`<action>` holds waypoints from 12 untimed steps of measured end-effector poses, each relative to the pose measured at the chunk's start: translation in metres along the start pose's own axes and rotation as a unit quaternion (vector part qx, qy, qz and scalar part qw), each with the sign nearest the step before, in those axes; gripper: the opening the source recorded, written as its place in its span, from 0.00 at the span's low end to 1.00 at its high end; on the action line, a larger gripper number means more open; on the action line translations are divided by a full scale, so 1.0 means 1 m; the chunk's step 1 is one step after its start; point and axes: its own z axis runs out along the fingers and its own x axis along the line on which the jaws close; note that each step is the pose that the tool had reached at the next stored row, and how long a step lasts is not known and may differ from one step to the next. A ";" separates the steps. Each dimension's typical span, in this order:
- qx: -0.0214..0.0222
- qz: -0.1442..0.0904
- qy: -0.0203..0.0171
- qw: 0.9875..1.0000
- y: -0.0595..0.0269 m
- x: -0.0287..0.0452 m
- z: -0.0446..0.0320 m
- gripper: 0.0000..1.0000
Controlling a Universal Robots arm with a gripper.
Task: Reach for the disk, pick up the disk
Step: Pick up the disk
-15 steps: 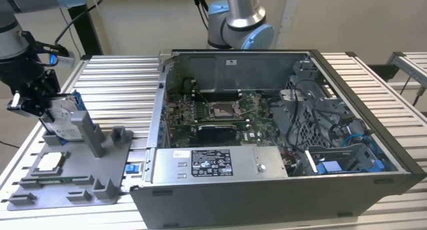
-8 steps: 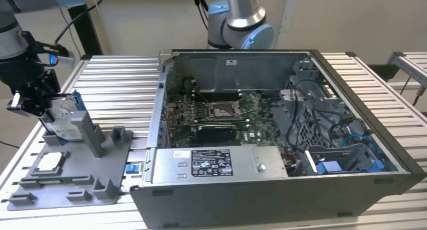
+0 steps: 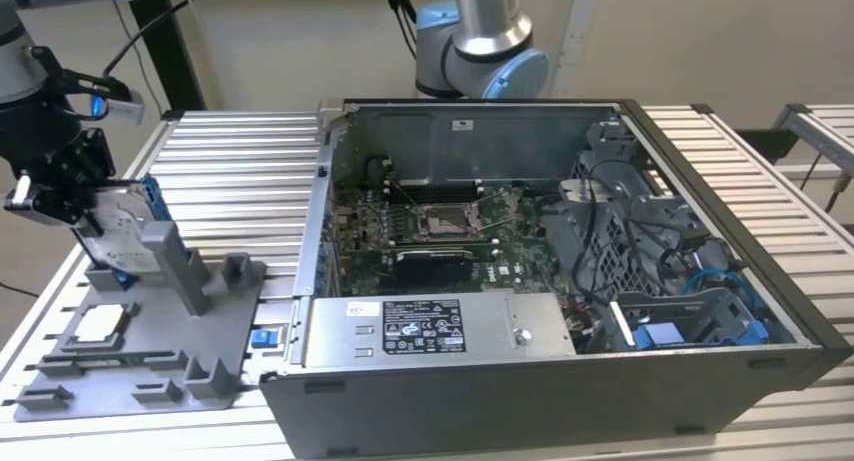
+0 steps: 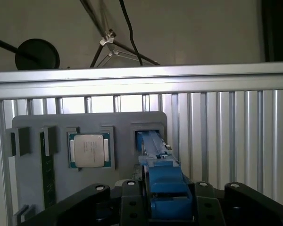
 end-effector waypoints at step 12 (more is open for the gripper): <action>0.000 0.000 0.000 1.000 0.0003 -0.0005 -0.0181 0.00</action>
